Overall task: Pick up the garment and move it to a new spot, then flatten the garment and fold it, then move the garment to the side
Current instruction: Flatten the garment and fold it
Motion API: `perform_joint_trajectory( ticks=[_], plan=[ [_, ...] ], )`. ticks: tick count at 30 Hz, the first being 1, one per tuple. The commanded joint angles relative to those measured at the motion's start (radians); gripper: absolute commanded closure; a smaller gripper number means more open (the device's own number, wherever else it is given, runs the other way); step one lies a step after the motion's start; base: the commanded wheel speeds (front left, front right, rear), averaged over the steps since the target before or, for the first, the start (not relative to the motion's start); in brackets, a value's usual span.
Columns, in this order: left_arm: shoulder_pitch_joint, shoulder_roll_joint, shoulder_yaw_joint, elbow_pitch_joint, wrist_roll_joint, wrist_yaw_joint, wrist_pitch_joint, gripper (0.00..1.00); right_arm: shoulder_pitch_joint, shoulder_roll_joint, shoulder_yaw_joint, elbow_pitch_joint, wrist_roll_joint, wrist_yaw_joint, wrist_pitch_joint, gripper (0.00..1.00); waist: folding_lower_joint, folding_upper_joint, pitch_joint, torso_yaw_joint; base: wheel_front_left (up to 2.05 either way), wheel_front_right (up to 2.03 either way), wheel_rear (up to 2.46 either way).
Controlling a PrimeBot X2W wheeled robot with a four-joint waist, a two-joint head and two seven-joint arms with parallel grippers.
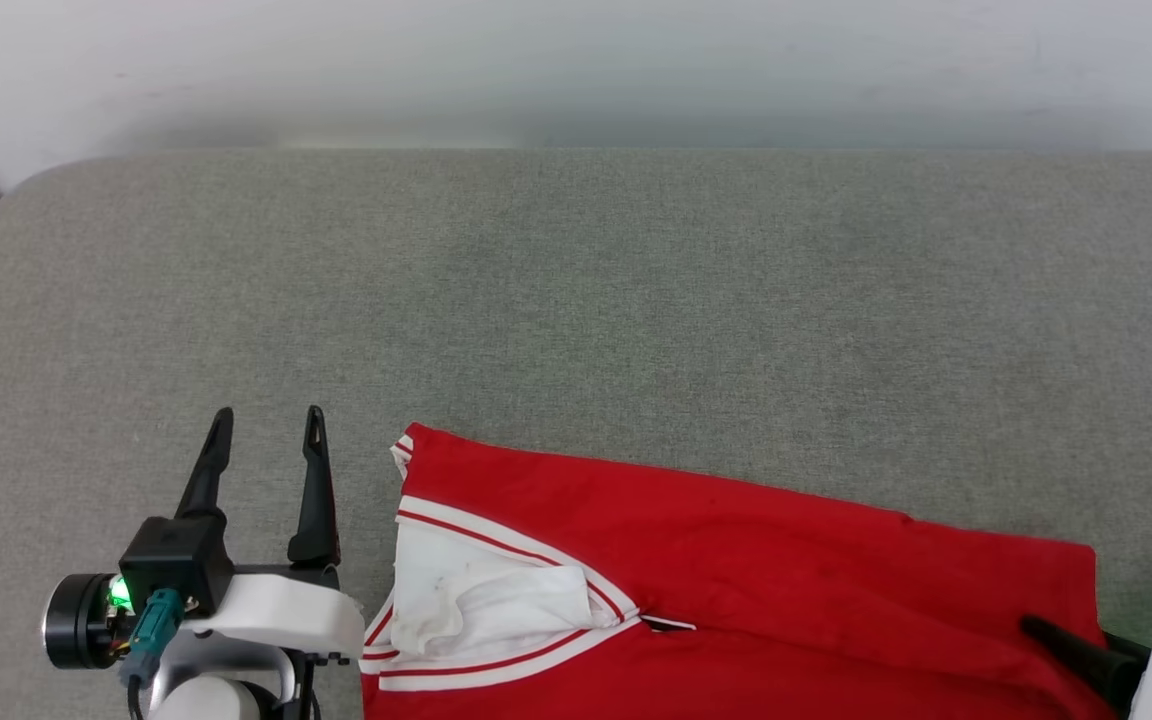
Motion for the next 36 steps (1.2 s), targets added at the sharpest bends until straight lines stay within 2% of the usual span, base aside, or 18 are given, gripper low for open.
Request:
perform_joint_trajectory(
  ticks=[1, 10, 11, 12, 13, 14, 15, 17, 23, 31, 36],
  plan=[
    [0.023, -0.026, 0.029, -0.008, 0.031, -0.012, -0.004, 0.0, 0.012, 0.022, 0.023, 0.008, 0.013, 0.0, 0.02, 0.0, 0.0, 0.0, 0.005, 0.007, 0.0, 0.0, 0.0],
    [0.103, -0.174, 0.195, -0.021, 0.199, -0.1, -0.005, 0.0, -0.014, 0.063, 0.11, 0.023, 0.042, 0.0, 0.068, 0.0, 0.0, 0.0, 0.016, 0.017, 0.0, 0.0, 0.0],
    [0.113, -0.192, 0.21, -0.026, 0.212, -0.107, -0.004, 0.0, -0.02, 0.064, 0.114, 0.029, 0.044, 0.0, 0.067, 0.53, 0.0, 0.0, 0.014, 0.019, 0.0, 0.0, 0.0],
    [0.116, -0.203, 0.224, -0.024, 0.225, -0.116, -0.004, 0.0, -0.024, 0.063, 0.119, 0.032, 0.045, 0.0, 0.066, 0.8, 0.0, 0.0, 0.013, 0.02, 0.0, 0.0, 0.0],
    [0.116, -0.212, 0.237, -0.016, 0.242, -0.127, -0.004, 0.0, -0.027, 0.061, 0.123, 0.033, 0.045, 0.0, 0.064, 1.0, 0.0, 0.0, 0.013, 0.021, 0.0, 0.0, 0.0],
    [0.116, -0.212, 0.237, -0.016, 0.242, -0.127, -0.004, 0.0, -0.027, 0.061, 0.123, 0.033, 0.045, 0.0, 0.064, 1.0, 0.0, 0.0, 0.013, 0.021, 0.0, 0.0, 0.0],
    [0.121, -0.239, 0.259, -0.007, 0.268, -0.148, -0.004, 0.0, -0.037, 0.05, 0.127, 0.037, 0.049, 0.0, 0.058, 1.0, 0.0, 0.0, 0.01, 0.023, 0.0, 0.0, 0.0],
    [0.129, -0.25, 0.276, -0.004, 0.306, -0.166, -0.003, 0.0, -0.05, 0.037, 0.12, 0.039, 0.051, 0.0, 0.043, 1.0, 0.0, 0.0, 0.005, 0.024, 0.0, 0.0, 0.0],
    [0.163, -0.308, 0.312, -0.009, 0.354, -0.201, -0.004, 0.0, -0.062, -0.025, 0.079, 0.049, 0.065, -0.001, 0.009, 1.0, 0.0, 0.0, -0.019, 0.021, 0.0, 0.0, 0.0],
    [0.192, -0.336, 0.334, -0.013, 0.393, -0.225, -0.004, 0.0, -0.049, -0.113, 0.009, 0.091, 0.051, -0.001, -0.008, 1.0, 0.0, 0.0, -0.047, 0.016, 0.0, 0.0, 0.0],
    [0.209, -0.346, 0.342, -0.01, 0.412, -0.237, -0.004, 0.0, -0.037, -0.162, -0.016, 0.1, 0.032, 0.0, 0.027, 1.0, 0.0, 0.0, -0.068, 0.014, 0.0, 0.0, 0.0]
  ],
)
